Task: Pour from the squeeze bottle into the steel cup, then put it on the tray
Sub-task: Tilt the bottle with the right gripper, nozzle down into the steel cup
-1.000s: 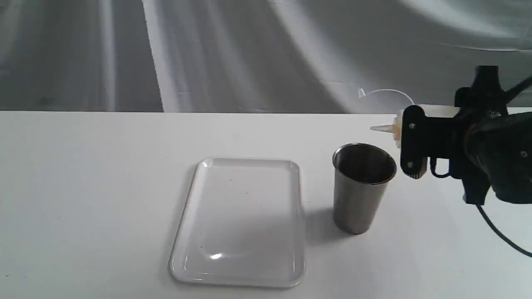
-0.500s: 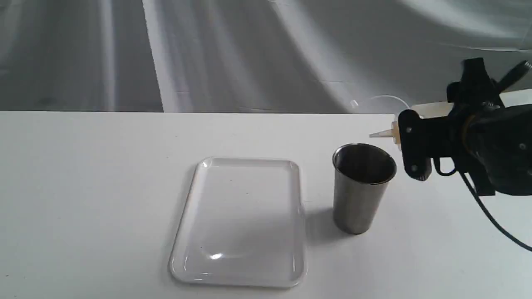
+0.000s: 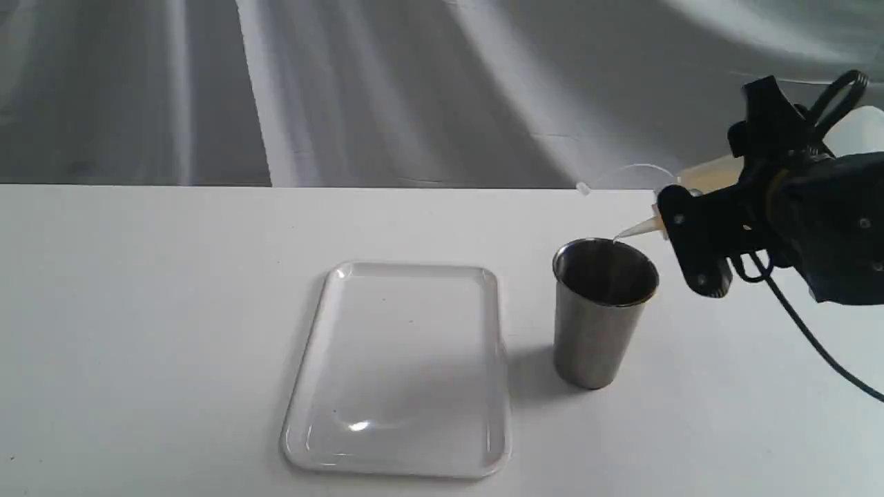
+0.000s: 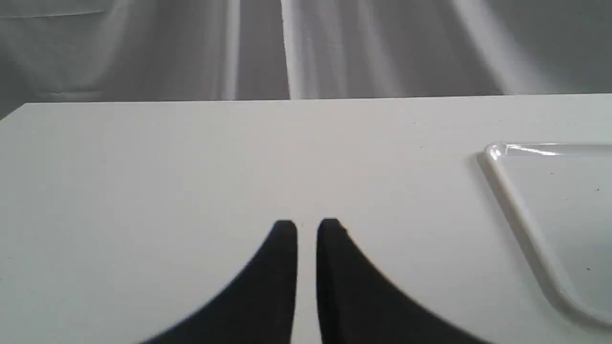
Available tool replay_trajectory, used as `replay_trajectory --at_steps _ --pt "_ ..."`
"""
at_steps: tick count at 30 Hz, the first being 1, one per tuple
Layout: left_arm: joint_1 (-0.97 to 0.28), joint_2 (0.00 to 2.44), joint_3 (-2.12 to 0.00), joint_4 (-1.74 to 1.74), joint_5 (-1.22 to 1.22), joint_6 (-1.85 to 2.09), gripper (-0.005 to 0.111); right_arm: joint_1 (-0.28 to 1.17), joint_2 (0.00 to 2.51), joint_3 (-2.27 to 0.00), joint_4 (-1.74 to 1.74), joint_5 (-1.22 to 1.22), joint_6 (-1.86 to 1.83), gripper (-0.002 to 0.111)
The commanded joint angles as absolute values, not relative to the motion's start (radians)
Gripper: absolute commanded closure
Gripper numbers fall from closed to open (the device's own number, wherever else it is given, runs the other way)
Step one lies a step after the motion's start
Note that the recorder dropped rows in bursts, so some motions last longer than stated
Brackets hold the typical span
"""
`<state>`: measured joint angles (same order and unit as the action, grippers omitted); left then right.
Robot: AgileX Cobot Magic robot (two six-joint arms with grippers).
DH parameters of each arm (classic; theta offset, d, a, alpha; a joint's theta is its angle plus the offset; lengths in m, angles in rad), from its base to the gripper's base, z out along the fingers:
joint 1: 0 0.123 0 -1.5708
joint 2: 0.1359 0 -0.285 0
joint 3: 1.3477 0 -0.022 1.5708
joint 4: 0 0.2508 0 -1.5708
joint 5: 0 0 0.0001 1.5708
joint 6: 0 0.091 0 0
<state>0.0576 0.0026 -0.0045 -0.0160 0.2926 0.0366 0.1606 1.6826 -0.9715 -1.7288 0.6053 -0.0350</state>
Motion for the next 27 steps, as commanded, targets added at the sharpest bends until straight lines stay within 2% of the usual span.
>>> replay_trajectory --at_steps 1,27 --pt "0.058 0.0 0.0 -0.019 0.284 0.035 0.098 0.165 1.682 -0.98 -1.744 0.608 -0.051 0.108" --pt "0.058 0.0 0.0 -0.019 0.284 0.035 0.098 0.182 1.682 -1.027 -1.744 0.597 -0.236 0.108"
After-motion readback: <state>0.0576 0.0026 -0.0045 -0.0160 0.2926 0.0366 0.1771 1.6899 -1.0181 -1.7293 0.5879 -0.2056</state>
